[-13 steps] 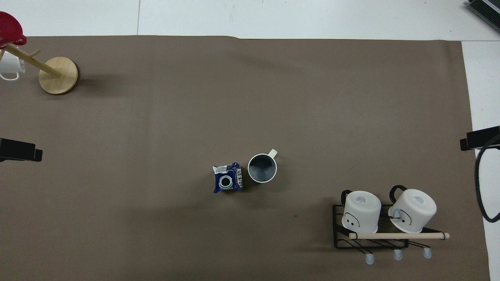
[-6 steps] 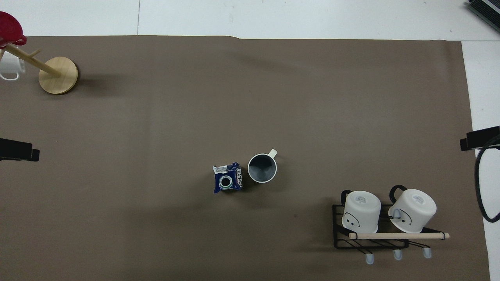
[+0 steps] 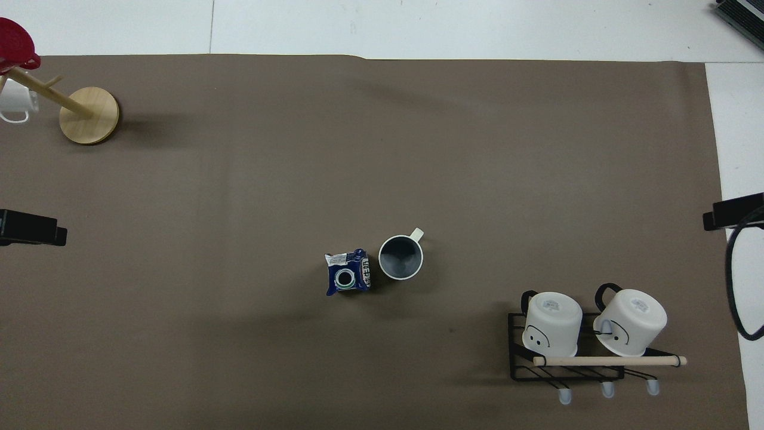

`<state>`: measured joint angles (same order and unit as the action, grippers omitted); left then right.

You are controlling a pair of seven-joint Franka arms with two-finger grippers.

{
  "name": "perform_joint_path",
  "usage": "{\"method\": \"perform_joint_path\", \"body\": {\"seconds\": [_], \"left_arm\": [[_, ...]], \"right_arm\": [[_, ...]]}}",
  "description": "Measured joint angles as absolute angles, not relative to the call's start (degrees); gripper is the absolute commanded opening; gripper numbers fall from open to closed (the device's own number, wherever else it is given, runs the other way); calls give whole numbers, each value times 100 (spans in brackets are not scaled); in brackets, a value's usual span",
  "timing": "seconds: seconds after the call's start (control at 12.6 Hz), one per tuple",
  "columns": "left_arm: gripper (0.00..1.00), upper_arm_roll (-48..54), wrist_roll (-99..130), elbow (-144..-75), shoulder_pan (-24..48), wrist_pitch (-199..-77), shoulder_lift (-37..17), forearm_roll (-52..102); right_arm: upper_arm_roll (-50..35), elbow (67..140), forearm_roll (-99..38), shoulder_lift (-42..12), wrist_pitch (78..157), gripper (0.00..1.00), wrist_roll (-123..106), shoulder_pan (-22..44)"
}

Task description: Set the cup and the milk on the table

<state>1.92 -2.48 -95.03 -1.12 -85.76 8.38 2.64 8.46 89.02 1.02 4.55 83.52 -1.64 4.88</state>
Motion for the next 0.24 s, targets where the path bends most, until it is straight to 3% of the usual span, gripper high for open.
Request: {"method": "perform_joint_path", "body": {"seconds": [0.24], "left_arm": [[100,192,-248,-9482,-113,-8576,834,264]], "right_arm": [[846,8903,102,455,8351,100,-164,488]]}}
